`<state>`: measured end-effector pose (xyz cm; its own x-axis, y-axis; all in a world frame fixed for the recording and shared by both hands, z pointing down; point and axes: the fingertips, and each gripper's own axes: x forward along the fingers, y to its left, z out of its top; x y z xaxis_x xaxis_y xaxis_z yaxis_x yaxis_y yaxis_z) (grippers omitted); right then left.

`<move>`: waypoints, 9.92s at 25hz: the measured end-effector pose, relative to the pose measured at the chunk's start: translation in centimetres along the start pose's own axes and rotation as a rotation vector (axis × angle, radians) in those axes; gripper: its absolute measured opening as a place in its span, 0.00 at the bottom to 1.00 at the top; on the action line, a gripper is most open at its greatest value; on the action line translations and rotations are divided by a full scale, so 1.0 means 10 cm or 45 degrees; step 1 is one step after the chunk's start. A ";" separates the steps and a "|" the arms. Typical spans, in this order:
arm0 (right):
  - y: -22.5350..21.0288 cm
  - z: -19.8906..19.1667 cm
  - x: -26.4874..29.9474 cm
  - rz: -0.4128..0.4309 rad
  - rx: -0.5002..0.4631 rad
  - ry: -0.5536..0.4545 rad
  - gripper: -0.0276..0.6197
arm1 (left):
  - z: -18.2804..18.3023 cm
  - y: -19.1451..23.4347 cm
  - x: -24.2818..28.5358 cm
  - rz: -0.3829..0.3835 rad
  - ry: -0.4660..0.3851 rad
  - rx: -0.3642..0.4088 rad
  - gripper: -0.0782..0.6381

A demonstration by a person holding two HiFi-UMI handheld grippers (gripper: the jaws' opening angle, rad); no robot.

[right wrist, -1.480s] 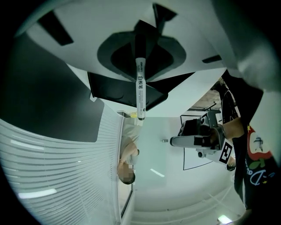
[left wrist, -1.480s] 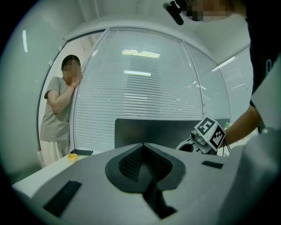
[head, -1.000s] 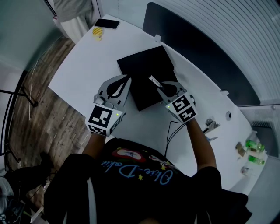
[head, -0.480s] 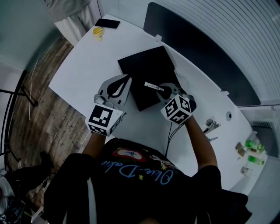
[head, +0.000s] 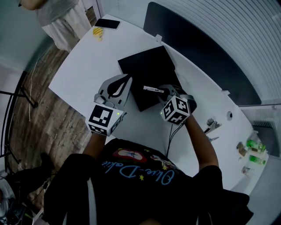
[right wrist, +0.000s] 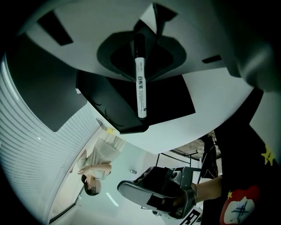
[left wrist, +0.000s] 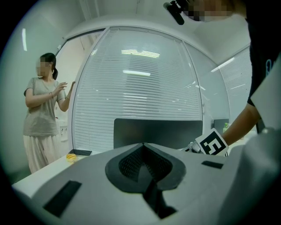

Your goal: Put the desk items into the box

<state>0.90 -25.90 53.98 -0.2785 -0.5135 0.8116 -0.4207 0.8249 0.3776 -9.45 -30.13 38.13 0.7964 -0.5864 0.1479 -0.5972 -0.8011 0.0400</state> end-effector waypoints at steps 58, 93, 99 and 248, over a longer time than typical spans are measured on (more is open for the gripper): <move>-0.52 0.13 -0.96 -0.448 0.750 -0.396 0.06 | 0.13 -0.13 -0.09 -0.100 -0.004 0.068 0.12; -0.28 -0.40 -2.29 -0.990 1.214 -0.637 0.06 | 0.15 -0.86 0.01 -0.346 0.012 0.115 0.12; -0.17 -0.54 -2.36 -1.028 1.260 -0.612 0.06 | 0.11 -0.95 0.01 -0.370 0.008 0.093 0.12; 0.59 -2.93 -2.69 -1.420 1.692 0.022 0.06 | 0.04 -2.31 0.79 -0.587 0.129 0.187 0.12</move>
<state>31.19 -0.26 47.39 0.6215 -0.6450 0.4447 -0.7565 -0.6416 0.1267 10.65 -16.29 37.93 0.9570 -0.1579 0.2434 -0.1591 -0.9871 -0.0149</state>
